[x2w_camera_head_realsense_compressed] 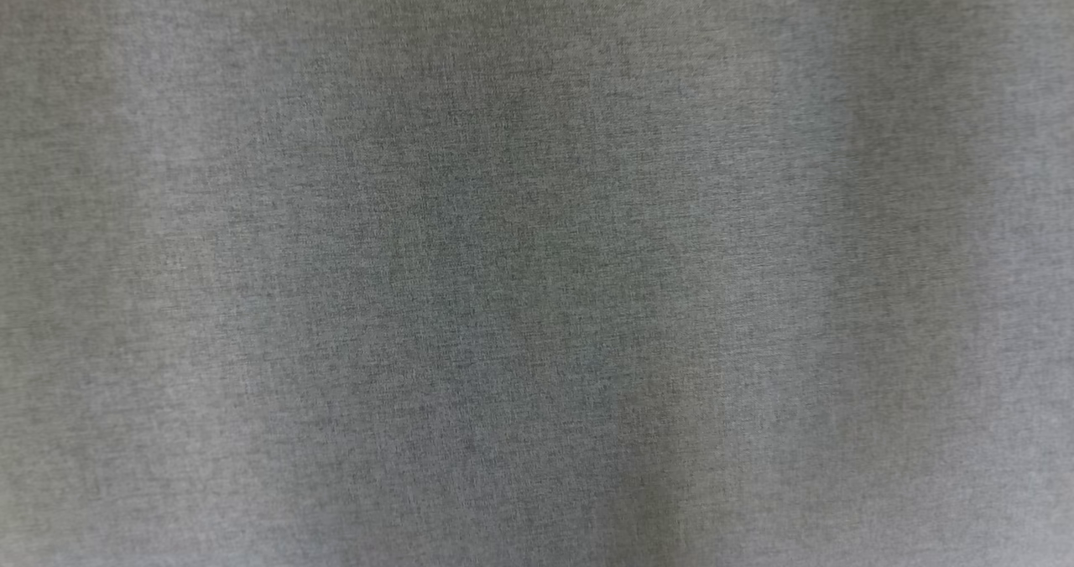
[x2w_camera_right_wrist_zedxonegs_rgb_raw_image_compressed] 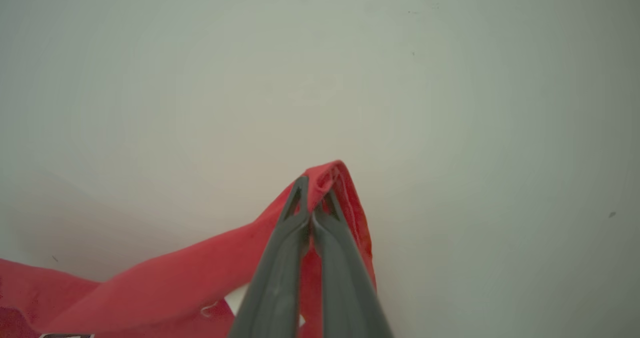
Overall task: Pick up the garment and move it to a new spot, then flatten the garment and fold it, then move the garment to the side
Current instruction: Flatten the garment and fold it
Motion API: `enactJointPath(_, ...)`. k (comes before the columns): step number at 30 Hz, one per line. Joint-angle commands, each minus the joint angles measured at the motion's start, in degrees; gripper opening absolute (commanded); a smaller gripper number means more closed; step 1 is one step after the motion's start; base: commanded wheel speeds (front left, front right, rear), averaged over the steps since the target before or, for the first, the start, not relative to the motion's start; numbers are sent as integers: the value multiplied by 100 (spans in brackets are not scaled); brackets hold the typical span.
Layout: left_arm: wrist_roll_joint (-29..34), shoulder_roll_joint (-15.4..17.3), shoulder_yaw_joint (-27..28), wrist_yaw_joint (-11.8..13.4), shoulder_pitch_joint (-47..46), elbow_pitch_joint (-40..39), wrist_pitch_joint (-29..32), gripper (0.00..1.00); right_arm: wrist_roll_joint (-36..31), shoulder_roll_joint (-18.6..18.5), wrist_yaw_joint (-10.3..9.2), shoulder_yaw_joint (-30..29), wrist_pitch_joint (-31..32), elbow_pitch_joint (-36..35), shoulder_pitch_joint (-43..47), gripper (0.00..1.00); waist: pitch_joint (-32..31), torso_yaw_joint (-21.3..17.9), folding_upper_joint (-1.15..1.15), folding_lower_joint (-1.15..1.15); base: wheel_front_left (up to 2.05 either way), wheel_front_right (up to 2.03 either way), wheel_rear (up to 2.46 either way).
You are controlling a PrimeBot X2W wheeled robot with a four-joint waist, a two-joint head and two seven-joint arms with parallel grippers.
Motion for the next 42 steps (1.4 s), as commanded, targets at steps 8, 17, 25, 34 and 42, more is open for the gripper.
enactJointPath(8, -948, 159, -331, -8, 1675, -1191, -220, 0, 749, -79, -15, 533, -46, -869, 1436, 0, -465, 95, -1, 0, 0, 0, 0)
enactJointPath(17, -1322, 761, -87, 184, 4592, -2972, -485, 0, 1792, -450, -14, 1033, -118, -2447, 4016, 0, -1266, 137, -1, 0, 0, 0, 0)
enactJointPath(25, -1327, 855, 424, 1068, 7537, -5227, -500, 0, 2290, -597, -14, 993, -241, -3748, 6278, 0, -1776, 144, -1, 0, 0, 0, 0)
enactJointPath(34, -1117, 537, 1050, 1497, 10407, -6550, -502, 0, 2270, -458, -14, 613, -263, -4662, 8644, 0, -2297, 230, -1, 0, 0, 0, 0)
enactJointPath(42, -1021, 45, 1316, 1433, 12082, -6637, -503, 0, 2189, -260, -15, 32, -83, -5154, 10384, 0, -2709, 239, -1, 0, 0, 0, 0)
